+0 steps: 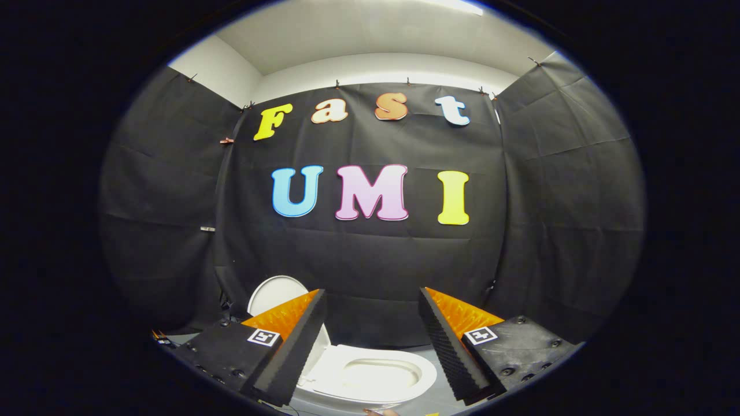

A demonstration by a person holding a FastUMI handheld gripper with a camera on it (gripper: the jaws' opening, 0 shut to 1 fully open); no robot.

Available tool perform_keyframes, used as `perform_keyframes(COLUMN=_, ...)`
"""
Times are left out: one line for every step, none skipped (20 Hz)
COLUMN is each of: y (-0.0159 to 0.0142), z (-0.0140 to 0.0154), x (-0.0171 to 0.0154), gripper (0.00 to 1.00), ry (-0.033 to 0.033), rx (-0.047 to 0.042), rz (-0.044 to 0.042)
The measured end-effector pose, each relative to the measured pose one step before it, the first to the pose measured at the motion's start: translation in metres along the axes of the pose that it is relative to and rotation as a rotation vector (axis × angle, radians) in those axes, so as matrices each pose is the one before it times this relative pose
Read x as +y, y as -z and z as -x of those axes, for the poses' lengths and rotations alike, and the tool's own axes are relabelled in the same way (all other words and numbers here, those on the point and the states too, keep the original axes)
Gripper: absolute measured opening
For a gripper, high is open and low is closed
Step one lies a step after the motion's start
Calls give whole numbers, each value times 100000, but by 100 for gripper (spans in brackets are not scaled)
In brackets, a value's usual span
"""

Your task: Open the toilet lid.

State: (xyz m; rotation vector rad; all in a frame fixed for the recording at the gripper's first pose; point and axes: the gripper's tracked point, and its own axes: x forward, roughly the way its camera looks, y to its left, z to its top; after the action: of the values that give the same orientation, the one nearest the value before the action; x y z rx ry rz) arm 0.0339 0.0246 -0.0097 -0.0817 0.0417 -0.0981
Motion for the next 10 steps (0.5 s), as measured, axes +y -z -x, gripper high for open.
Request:
perform_keyframes(y=-290, z=299, x=-889, gripper=100, ry=1078, rx=-1055, rz=64)
perform_keyframes(y=-182, z=139, x=-991, gripper=100, ry=1081, rx=-783, rz=-58)
perform_keyframes(y=-60, z=184, x=-767, gripper=100, ry=679, rx=-160, rz=-280)
perform_keyframes(y=-322, z=191, x=-686, gripper=100, ry=815, rx=-151, rz=-623)
perform_keyframes(y=-177, z=7, x=-676, gripper=100, ry=838, rx=152, rz=-609)
perform_keyframes(y=-310, z=23, x=-422, gripper=100, ry=72, rx=-496, rz=-459)
perform_keyframes(y=-304, z=20, x=-452, gripper=100, ry=572, rx=-669, rz=-164)
perform_keyframes(y=-155, z=-88, x=-644, gripper=100, ry=618, rx=-366, rz=-192)
perform_keyframes(y=-152, z=-70, x=-307, gripper=100, ry=-68, rx=-263, rz=-430)
perform_keyframes(y=-176, z=145, x=-205, gripper=100, ry=-167, rx=-136, rz=-461)
